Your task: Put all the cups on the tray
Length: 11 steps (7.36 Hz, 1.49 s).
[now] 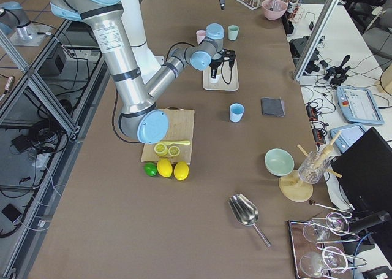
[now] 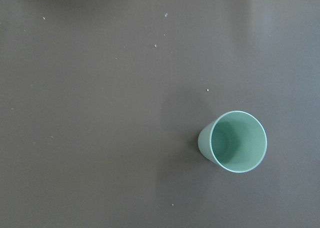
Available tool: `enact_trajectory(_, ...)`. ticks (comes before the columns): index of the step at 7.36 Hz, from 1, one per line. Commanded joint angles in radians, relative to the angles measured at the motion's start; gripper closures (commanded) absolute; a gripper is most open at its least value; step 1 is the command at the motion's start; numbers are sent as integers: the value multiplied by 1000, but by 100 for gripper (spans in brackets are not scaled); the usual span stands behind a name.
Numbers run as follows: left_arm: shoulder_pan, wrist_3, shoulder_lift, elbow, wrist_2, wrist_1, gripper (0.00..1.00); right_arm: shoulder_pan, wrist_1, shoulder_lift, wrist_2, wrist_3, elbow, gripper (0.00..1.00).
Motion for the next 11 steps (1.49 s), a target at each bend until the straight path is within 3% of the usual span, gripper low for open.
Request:
enact_trajectory(1, 83, -87, 1, -42, 33, 1, 3, -45, -2, 71, -45, 11, -77, 100)
enact_trajectory(4, 160, -153, 6, -74, 95, 2, 3, -76, 6, 157, -79, 11, -190, 100)
enact_trajectory(7, 178, -153, 11, -76, 95, 2, 3, -118, 11, 163, -108, 9, -214, 100)
enact_trajectory(8, 191, -153, 12, -76, 96, 2, 3, -121, 11, 162, -110, 11, -215, 75)
enact_trajectory(9, 203, -153, 12, -76, 96, 2, 3, -121, 9, 159, -113, 12, -215, 2)
enact_trajectory(11, 247, -155, 12, -86, 107, 2, 3, -80, 0, 159, -93, 20, -200, 1)
